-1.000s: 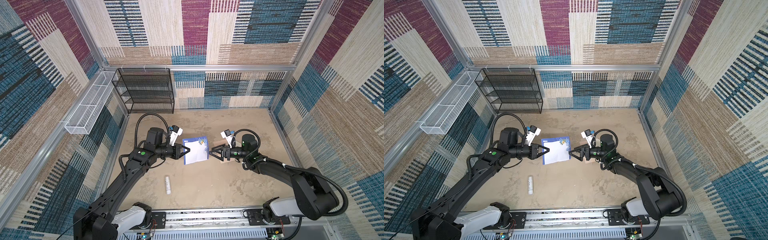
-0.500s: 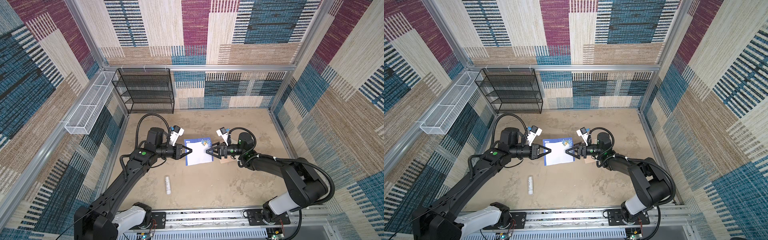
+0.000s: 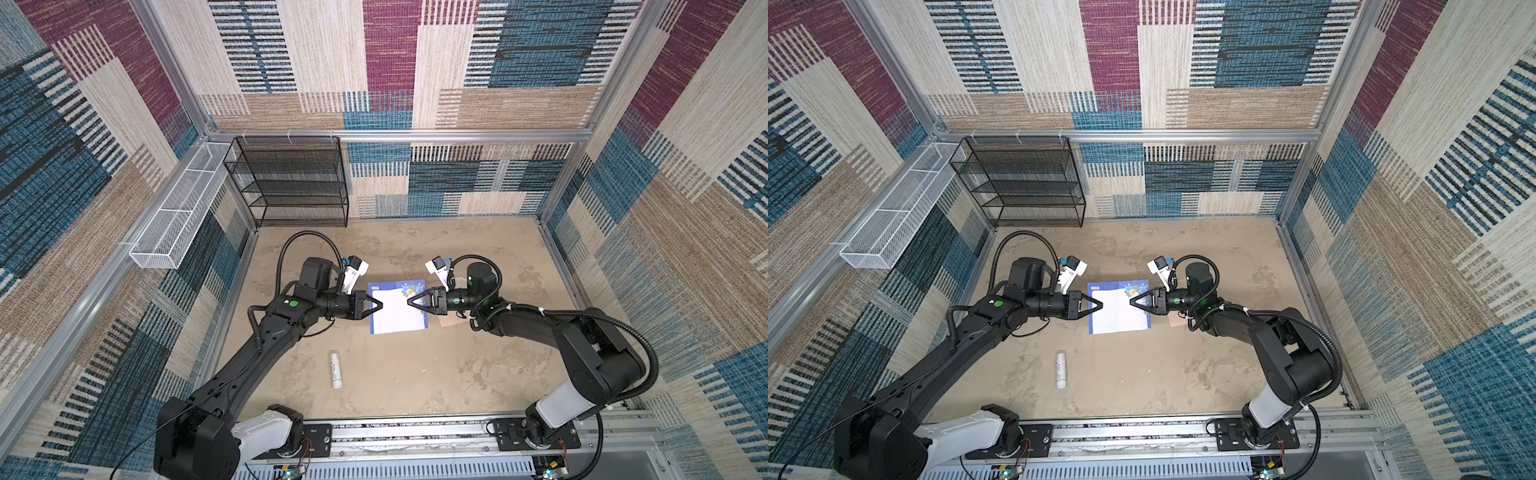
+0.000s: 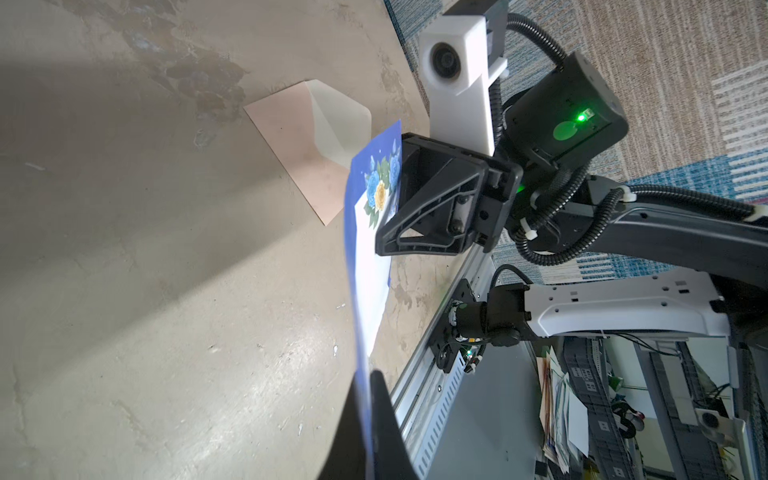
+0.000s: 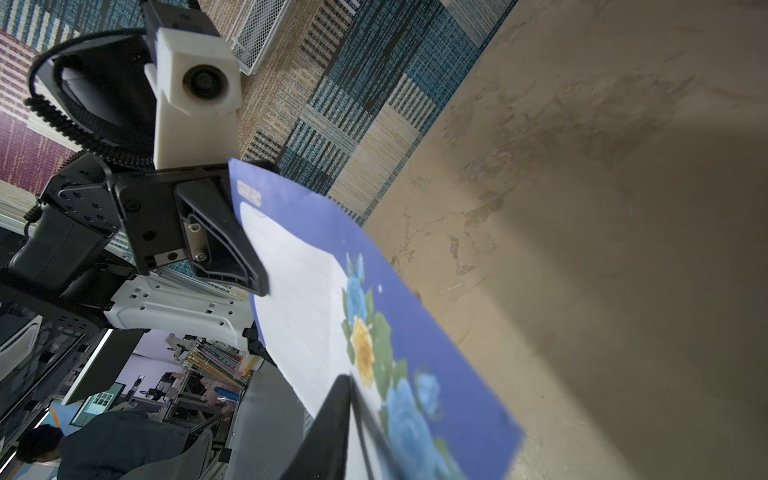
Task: Place the letter into the envelope and seal it
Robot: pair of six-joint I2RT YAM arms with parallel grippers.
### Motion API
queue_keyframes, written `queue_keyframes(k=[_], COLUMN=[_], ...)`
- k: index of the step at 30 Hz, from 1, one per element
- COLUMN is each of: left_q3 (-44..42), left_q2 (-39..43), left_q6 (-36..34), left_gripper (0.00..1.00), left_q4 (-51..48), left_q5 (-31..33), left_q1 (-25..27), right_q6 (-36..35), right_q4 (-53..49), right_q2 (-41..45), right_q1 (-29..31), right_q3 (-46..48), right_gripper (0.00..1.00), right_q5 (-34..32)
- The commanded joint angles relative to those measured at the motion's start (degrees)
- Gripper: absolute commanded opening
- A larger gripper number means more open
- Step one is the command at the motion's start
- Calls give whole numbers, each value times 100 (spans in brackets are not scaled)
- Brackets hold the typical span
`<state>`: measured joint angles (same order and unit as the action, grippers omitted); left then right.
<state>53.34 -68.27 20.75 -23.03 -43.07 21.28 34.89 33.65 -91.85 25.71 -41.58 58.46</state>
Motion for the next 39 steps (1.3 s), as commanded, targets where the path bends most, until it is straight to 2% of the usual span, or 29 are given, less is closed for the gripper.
queue_keyframes(k=[1, 8, 12, 16, 20, 24, 35, 39], left_q3=[8, -17, -24, -59, -111, -166, -261, -283], left_q2=[-37, -202, -247, -246, -264, -236, -380, -492], left_q6=[-155, 1, 138, 295, 450, 593, 1055, 1141], left_gripper=[0, 0, 6, 17, 35, 43, 44, 35], left_q4=[-145, 45, 291, 546, 796, 1071, 1927, 2136], left_q5=[292, 300, 229, 101, -80, -268, -421, -393], left_q1=[-3, 59, 139, 184, 233, 302, 620, 693], right_q6=[-189, -553, -545, -505, -332, -122, 406, 504], right_q4=[-581, -1416, -1440, -1408, -1200, -926, -284, -126], right_q2=[-60, -178, -227, -235, -239, -263, -425, -396], right_q1=[30, 338, 447, 509, 522, 521, 546, 566], right_q3=[-207, -628, -684, -702, -661, -624, -693, -689], right_gripper=[26, 17, 12, 7, 4, 2, 1, 1], right_q5=[-288, -656, -672, -645, -592, -511, -325, -198])
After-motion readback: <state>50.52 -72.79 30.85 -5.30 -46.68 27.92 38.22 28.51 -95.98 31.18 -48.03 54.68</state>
